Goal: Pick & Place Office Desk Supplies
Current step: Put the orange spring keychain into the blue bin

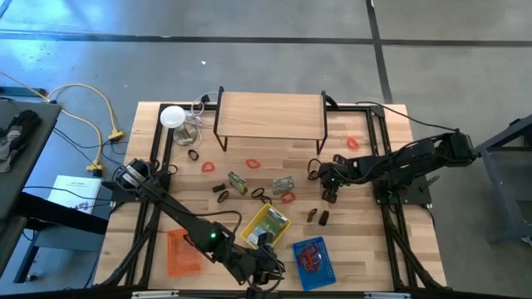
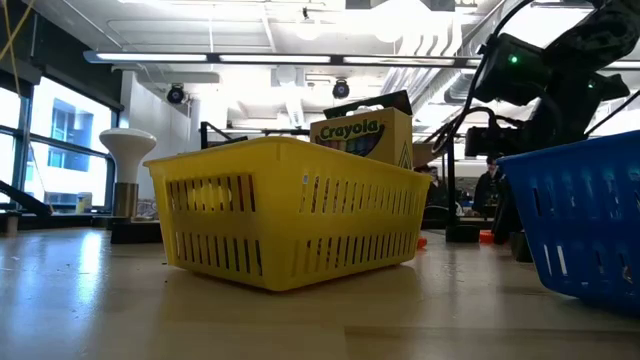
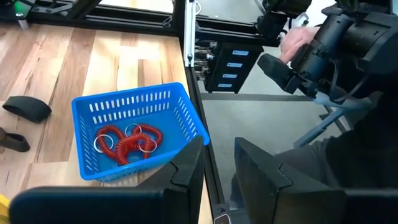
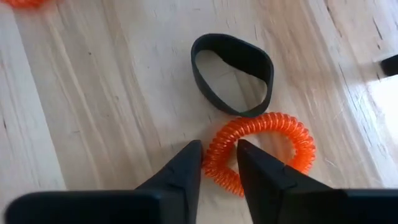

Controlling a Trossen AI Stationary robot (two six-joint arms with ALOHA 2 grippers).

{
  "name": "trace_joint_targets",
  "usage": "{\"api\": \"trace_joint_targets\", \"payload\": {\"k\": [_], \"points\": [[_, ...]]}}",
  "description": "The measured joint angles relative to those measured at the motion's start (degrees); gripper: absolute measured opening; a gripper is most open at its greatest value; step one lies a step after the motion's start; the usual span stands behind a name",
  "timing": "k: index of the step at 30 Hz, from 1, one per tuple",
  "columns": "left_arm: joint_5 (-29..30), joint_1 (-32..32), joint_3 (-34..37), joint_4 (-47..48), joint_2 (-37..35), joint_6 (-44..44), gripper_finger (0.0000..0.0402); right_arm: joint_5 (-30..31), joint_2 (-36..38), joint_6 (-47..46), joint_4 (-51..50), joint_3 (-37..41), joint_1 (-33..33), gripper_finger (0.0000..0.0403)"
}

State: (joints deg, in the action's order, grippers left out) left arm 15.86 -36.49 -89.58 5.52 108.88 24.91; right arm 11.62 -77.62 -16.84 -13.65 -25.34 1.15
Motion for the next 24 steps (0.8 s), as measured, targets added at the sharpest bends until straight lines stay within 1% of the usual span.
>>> {"api": "trace_joint_targets", "payload": {"k": [5,8,12,14,17,19,21,24], "points": [[0.00,0.01,0.00,-0.01,0.00,-2.26,0.0086,-0.04,0.00,-2.59,0.05,0.00,-0.02,0.0020],[0.00,0.37,0.00,-0.01,0.00,-4.09,0.0086,-0.46,-0.02,-4.18,0.02,0.00,-0.40,0.0013],[0.00,0.92,0.00,-0.01,0.00,-4.33,0.0086,1.28,0.72,-7.04,-0.72,-0.27,-3.77,0.0010],[0.00,1.23,0.00,-0.01,0.00,-4.34,0.0086,2.50,1.90,-10.21,-4.32,-1.15,-7.06,0.0008],[0.00,1.80,0.00,0.02,0.00,-4.38,0.0086,7.02,3.59,-14.85,-9.77,-4.25,-13.22,0.0007],[-0.01,2.34,0.00,0.02,0.00,-4.97,0.0086,10.72,4.40,-18.38,-13.42,-7.26,-18.25,0.0007],[0.00,2.87,0.00,0.06,0.00,-5.21,0.0086,12.87,4.61,-21.02,-16.48,-10.58,-23.94,0.0007],[0.00,3.60,0.00,0.06,0.00,-5.21,0.0086,15.37,4.71,-23.51,-16.66,-16.06,-32.54,0.0007]]}}
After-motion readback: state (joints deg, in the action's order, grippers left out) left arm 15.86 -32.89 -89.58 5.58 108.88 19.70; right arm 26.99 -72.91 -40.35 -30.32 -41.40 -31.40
